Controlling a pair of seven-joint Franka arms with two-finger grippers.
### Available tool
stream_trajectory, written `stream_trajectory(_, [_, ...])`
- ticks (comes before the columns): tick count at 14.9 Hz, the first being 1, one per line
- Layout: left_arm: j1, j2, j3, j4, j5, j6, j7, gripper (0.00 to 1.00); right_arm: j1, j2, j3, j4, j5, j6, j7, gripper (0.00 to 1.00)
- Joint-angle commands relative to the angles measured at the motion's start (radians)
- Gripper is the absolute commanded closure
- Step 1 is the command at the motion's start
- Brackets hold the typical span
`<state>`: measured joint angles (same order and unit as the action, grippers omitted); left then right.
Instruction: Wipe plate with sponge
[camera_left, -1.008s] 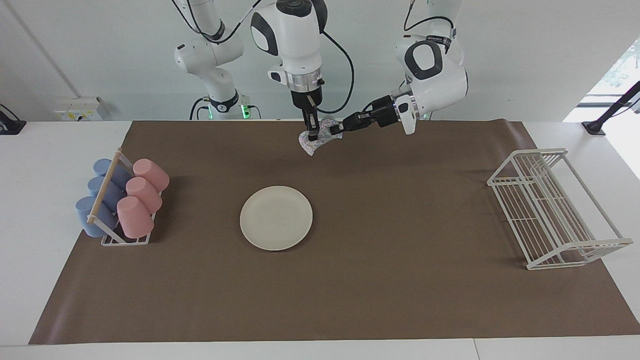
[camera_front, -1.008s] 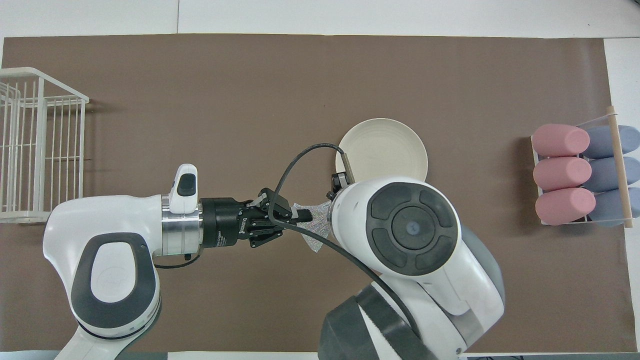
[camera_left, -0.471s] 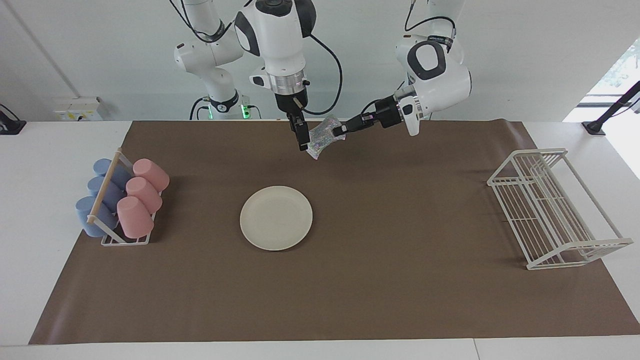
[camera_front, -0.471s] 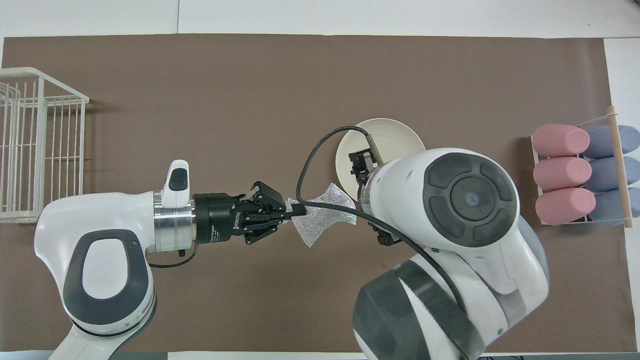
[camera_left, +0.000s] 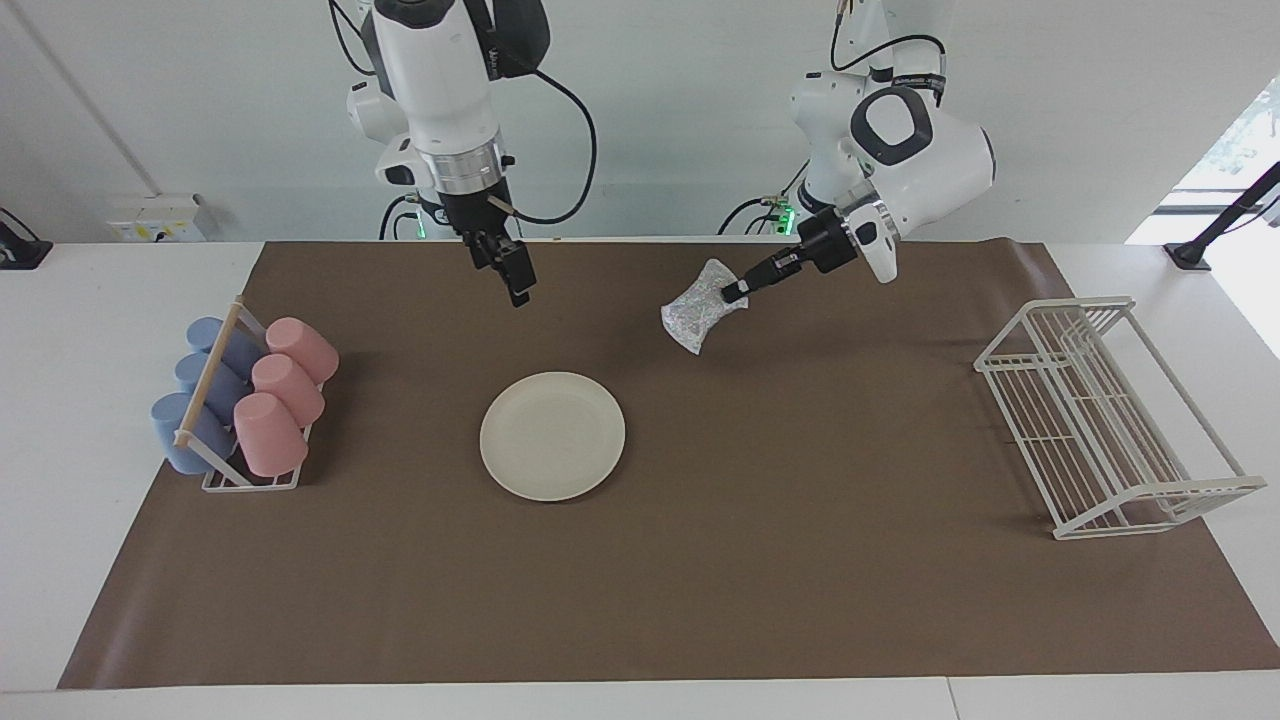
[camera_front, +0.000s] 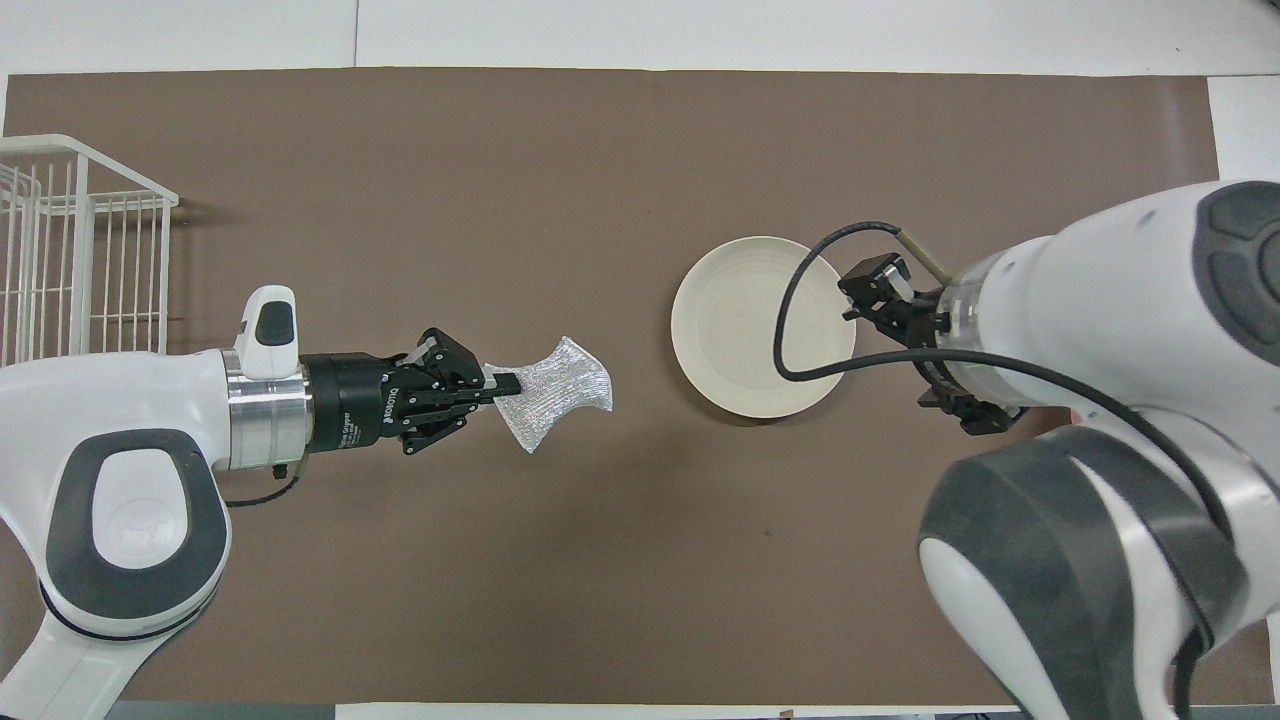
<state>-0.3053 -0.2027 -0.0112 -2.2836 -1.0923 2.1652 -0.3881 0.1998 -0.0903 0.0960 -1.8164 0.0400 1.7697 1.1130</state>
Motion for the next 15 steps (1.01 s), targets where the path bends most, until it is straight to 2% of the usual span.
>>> stream_trajectory(1, [0.141, 0.019, -0.007, 0.032, 0.074, -0.147, -0.012, 1.0, -0.092, -0.019, 0.011, -0.003, -0.012, -0.077, -0.265, 0.0])
stream_trajectory(5, [0.274, 0.043, -0.007, 0.113, 0.127, -0.39, 0.028, 1.0, -0.198, -0.025, 0.011, 0.015, -0.012, -0.113, -0.624, 0.0])
stream_trajectory(8, [0.342, 0.081, -0.007, 0.206, 0.163, -0.56, 0.034, 1.0, -0.232, -0.016, 0.011, 0.031, -0.017, -0.105, -0.803, 0.0])
stream_trajectory(9, [0.357, 0.095, -0.007, 0.239, 0.175, -0.606, 0.035, 1.0, -0.224, -0.01, -0.007, 0.035, -0.019, -0.105, -0.83, 0.0])
stream_trajectory(11, [0.38, 0.117, -0.007, 0.294, 0.201, -0.689, 0.046, 1.0, -0.165, 0.015, -0.099, 0.072, -0.019, -0.09, -0.968, 0.0])
stream_trajectory(13, [0.397, 0.128, -0.006, 0.32, 0.223, -0.752, 0.08, 1.0, -0.151, 0.04, -0.168, 0.121, -0.026, -0.09, -1.082, 0.0])
stream_trajectory(15, [0.425, 0.135, -0.006, 0.348, 0.247, -0.824, 0.13, 1.0, -0.134, 0.052, -0.196, 0.137, -0.079, -0.089, -1.172, 0.0])
